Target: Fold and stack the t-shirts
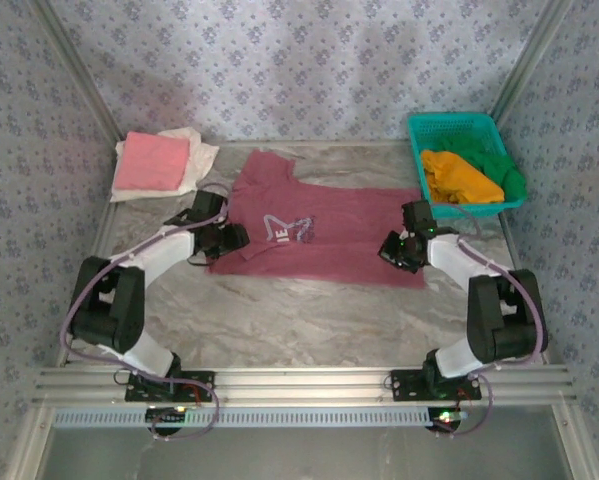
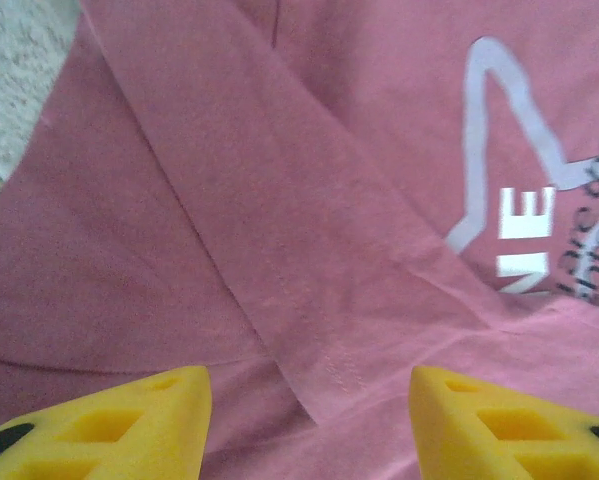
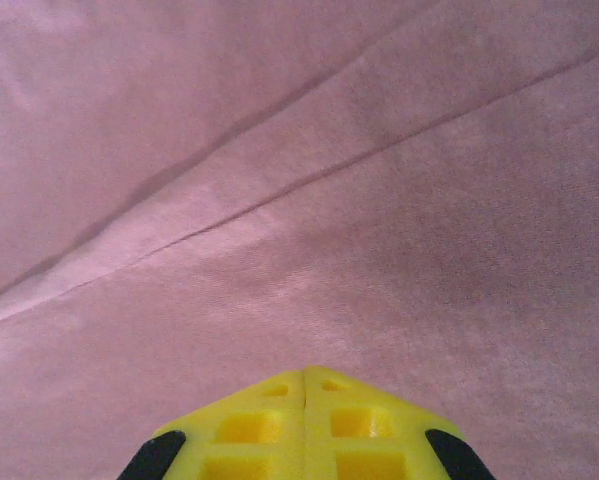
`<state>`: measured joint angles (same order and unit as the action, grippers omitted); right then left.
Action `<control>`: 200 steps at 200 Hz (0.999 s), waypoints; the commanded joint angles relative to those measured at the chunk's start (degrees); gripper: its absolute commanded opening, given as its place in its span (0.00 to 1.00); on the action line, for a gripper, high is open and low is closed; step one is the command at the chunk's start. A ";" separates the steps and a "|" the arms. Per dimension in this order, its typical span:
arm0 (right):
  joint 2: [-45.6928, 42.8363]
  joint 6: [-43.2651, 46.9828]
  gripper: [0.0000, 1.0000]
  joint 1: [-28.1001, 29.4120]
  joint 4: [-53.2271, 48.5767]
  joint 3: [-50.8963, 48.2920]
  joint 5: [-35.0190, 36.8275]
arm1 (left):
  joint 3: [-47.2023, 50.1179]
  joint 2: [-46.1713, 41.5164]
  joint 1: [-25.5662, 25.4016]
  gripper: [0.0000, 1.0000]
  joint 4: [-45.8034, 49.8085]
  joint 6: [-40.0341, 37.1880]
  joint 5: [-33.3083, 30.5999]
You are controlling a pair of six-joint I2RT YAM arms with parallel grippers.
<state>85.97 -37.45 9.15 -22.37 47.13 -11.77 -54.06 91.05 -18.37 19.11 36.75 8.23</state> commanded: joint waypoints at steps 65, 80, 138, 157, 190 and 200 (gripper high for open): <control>5.27 0.96 0.00 -0.36 3.08 -0.99 -0.95 | -6.51 9.92 -0.70 0.30 -2.78 -1.31 0.22; 5.34 0.96 0.00 -0.45 3.26 -1.21 -1.13 | -7.60 10.96 -0.78 0.23 -2.25 -1.52 0.04; 4.75 0.96 0.00 -1.08 3.54 -1.96 -1.63 | -13.43 11.51 -2.37 0.00 3.22 -4.14 -3.93; 4.66 0.94 0.00 -1.16 3.28 -1.64 -1.85 | -12.78 9.60 -2.62 0.10 4.55 -3.36 -5.79; 4.20 0.93 0.00 -1.26 3.01 -1.80 -1.84 | -6.78 3.62 -3.68 0.35 3.61 0.13 -5.95; 4.37 0.94 0.00 -1.29 2.96 -1.65 -2.03 | -5.78 2.73 -4.73 0.35 4.33 0.93 -6.53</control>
<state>90.43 -37.06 8.27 -18.59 45.78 -12.93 -62.06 97.97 -21.15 20.40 35.48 3.36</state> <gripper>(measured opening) 0.065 0.347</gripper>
